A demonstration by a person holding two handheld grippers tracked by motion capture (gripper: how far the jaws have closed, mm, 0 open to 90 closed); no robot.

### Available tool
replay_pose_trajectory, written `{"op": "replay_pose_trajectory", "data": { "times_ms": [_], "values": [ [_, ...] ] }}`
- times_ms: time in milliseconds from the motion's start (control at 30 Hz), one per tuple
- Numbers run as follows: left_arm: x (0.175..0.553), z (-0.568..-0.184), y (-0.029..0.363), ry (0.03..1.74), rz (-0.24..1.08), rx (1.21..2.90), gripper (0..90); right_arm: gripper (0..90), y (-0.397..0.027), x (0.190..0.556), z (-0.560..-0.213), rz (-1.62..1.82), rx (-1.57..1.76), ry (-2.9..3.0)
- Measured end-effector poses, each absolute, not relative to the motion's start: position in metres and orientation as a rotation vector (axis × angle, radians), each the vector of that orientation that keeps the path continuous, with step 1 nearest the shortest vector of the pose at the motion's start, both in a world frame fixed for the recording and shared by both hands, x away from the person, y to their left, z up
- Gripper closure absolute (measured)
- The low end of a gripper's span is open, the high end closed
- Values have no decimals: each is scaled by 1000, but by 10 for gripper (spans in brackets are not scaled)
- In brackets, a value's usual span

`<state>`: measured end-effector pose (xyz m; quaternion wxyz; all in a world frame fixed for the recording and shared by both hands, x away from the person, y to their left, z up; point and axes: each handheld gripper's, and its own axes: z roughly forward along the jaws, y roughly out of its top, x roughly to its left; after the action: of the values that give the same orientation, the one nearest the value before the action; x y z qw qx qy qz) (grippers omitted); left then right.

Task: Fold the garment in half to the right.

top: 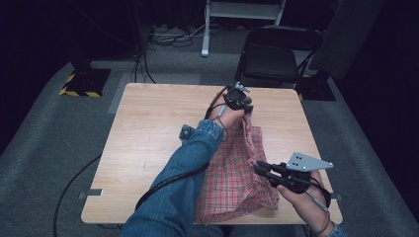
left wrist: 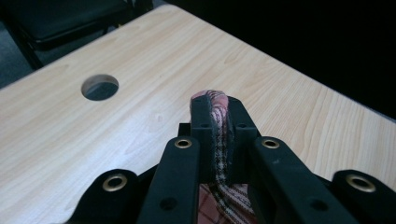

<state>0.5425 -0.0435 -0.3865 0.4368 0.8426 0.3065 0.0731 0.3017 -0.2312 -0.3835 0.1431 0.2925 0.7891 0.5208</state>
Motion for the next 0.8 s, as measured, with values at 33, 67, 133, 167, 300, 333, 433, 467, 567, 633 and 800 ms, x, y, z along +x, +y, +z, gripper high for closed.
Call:
{"op": "replay_pose_trajectory", "data": {
  "times_ms": [33,67,133,167,300,333,433,467,567,633,800],
  "values": [
    [543,-390,-45,773,180,2104,842,792,-233,302,-387,1502,856,2278],
    [544,-394,-46,779,181,2111,842,792,-234,303,-390,1500,869,2281],
    [547,-400,-47,794,170,2118,842,792,-237,305,-396,1494,893,2284],
    [548,-403,-48,802,165,2122,842,792,-238,305,-399,1490,903,2288],
    [550,-412,-50,831,165,2137,838,791,-241,306,-407,1481,922,2290],
    [550,-414,-51,836,170,2147,835,791,-243,307,-409,1477,936,2291],
    [551,-419,-54,847,183,2150,813,791,-248,309,-418,1464,973,2298],
    [551,-420,-54,863,186,2140,763,791,-249,309,-420,1458,983,2302],
    [552,-421,-53,881,192,2103,581,788,-253,309,-426,1436,1010,2306],
    [551,-416,-45,899,193,2046,433,619,-260,308,-429,1408,1061,2268],
    [548,-411,-28,912,255,2076,446,458,-269,304,-415,1438,1018,2104]
  ]
}}
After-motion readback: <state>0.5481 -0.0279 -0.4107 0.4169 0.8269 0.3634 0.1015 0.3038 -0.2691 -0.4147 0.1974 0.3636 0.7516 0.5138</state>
